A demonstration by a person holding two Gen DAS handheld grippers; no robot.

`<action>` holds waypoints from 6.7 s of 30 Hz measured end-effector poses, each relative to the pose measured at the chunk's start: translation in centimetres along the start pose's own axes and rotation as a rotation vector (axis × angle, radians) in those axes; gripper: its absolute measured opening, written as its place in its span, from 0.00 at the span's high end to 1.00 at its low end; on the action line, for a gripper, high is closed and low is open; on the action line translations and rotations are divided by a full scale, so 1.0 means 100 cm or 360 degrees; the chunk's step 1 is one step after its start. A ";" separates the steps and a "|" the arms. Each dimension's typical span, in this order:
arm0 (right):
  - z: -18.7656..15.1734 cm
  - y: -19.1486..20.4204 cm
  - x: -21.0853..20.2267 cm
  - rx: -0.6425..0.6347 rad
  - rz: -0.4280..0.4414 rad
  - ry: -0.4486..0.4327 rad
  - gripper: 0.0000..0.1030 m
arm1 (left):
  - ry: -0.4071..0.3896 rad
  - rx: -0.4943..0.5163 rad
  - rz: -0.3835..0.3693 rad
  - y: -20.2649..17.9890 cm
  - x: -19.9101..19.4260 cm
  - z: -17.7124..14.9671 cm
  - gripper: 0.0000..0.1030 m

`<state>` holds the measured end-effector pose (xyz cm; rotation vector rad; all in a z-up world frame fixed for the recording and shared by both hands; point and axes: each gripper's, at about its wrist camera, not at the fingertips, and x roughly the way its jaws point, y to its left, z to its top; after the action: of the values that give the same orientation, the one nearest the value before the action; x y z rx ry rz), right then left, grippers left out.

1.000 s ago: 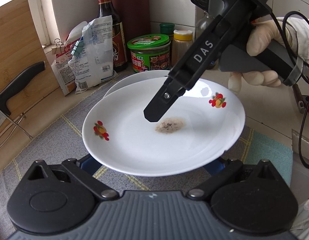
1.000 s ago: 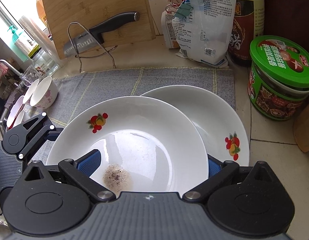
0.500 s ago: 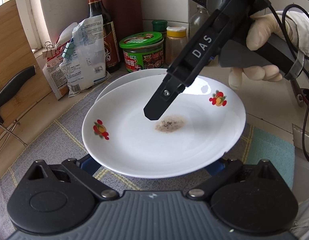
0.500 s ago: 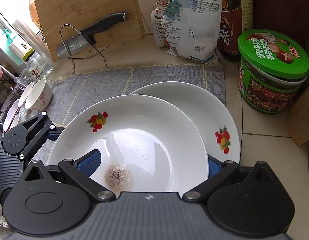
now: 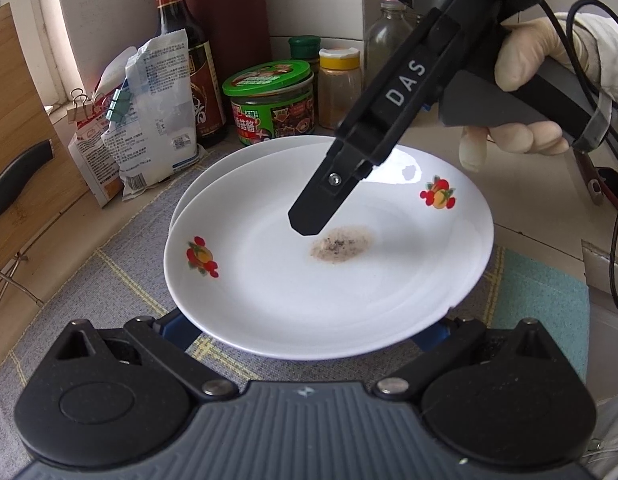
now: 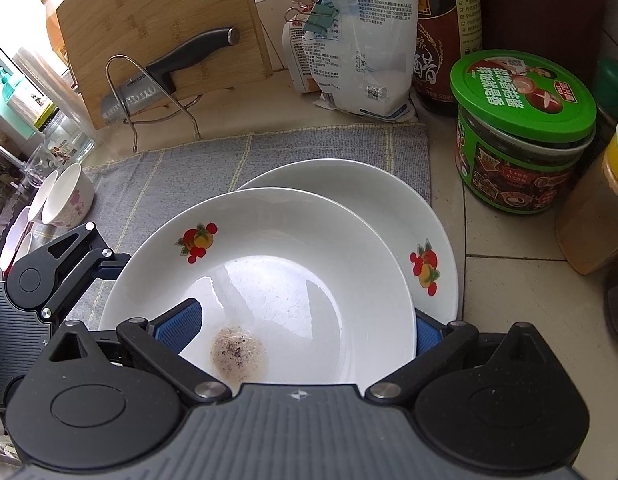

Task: Organize plates and bowls
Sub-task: 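Lower the stained plate onto the stack and open both grippers, then move both grippers away from the stack toward the pink-flowered bowls, then close the right gripper on the rim of a pink-flowered bowl, then lift the bowl with the right gripper and carry it toward the plate stack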

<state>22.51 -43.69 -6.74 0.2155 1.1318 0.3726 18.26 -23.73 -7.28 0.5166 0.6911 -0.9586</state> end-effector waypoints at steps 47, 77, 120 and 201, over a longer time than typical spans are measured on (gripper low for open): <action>-0.007 -0.004 -0.012 0.0060 -0.0005 -0.0030 0.00 | 0.0012 -0.0049 0.0060 0.005 -0.008 0.000 0.01; -0.032 0.005 -0.030 0.0034 -0.0169 -0.0067 0.00 | -0.0171 -0.0057 0.0143 -0.009 -0.036 0.002 0.01; -0.053 0.274 0.009 -0.0677 -0.0090 -0.0480 0.00 | -0.0199 -0.0761 0.0943 0.050 -0.237 -0.183 0.01; -0.029 0.400 0.118 -0.0667 0.0246 -0.0145 0.16 | -0.0255 -0.0623 0.0567 0.097 -0.250 -0.248 0.11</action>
<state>17.08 -2.40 -3.72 -0.0500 0.9261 0.7197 9.46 11.65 -4.91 0.2021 0.5975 -0.5058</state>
